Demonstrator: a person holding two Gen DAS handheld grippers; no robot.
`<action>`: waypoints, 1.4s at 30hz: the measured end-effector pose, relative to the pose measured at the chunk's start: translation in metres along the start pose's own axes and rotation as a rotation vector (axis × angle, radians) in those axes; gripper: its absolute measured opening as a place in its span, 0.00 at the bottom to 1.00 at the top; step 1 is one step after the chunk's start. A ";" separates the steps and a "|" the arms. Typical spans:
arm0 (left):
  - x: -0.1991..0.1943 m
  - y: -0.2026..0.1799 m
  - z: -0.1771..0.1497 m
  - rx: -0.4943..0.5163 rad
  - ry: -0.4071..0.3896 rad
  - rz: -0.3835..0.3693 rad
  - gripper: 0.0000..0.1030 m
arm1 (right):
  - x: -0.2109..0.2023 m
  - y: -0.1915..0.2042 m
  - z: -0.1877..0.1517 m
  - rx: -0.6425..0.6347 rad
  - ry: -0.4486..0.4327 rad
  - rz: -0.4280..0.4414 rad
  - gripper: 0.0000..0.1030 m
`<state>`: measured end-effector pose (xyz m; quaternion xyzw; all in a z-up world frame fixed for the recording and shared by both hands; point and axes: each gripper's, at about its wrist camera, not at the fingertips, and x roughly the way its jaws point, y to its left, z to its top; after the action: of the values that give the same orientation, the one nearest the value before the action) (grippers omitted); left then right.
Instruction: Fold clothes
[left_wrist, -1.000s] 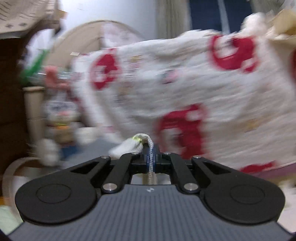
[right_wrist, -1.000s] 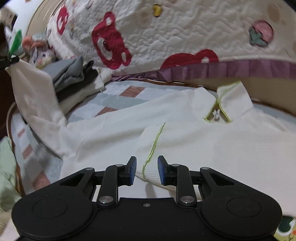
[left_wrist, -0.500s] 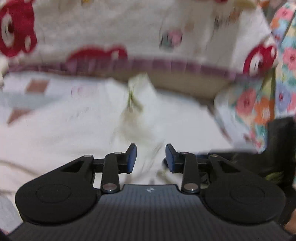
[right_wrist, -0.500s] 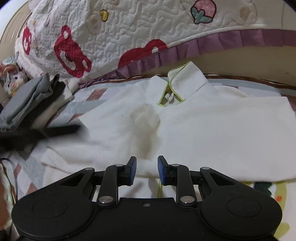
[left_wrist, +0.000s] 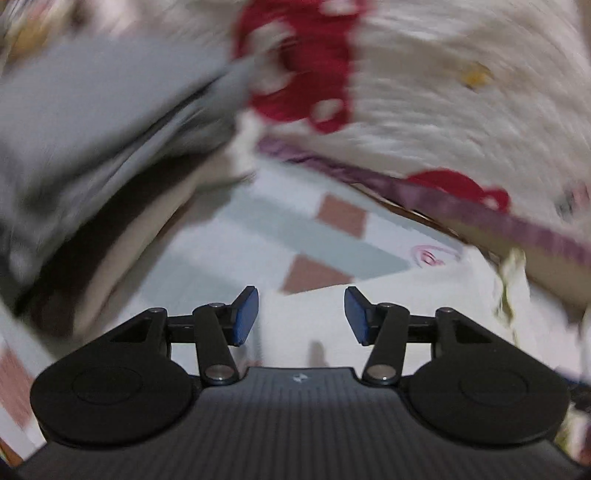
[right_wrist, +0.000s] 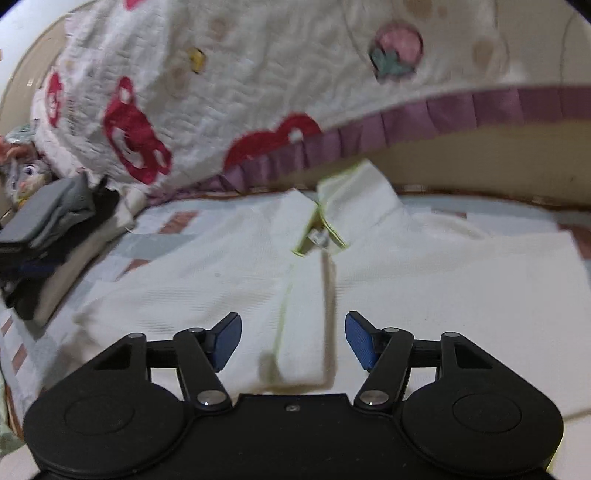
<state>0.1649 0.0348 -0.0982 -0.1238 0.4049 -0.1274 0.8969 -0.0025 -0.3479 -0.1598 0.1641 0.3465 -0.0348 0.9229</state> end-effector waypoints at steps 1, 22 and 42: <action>0.003 0.010 -0.001 -0.032 0.010 -0.008 0.49 | 0.010 -0.005 0.003 0.013 0.007 -0.003 0.65; 0.019 -0.012 -0.023 0.134 0.055 -0.165 0.50 | -0.040 -0.038 0.051 -0.149 -0.202 -0.137 0.09; -0.007 -0.050 -0.094 0.490 0.055 0.056 0.08 | -0.048 -0.052 0.065 -0.094 -0.180 -0.241 0.09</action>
<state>0.0830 -0.0208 -0.1376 0.1122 0.3893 -0.2004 0.8920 -0.0066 -0.4203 -0.0969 0.0740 0.2807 -0.1437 0.9461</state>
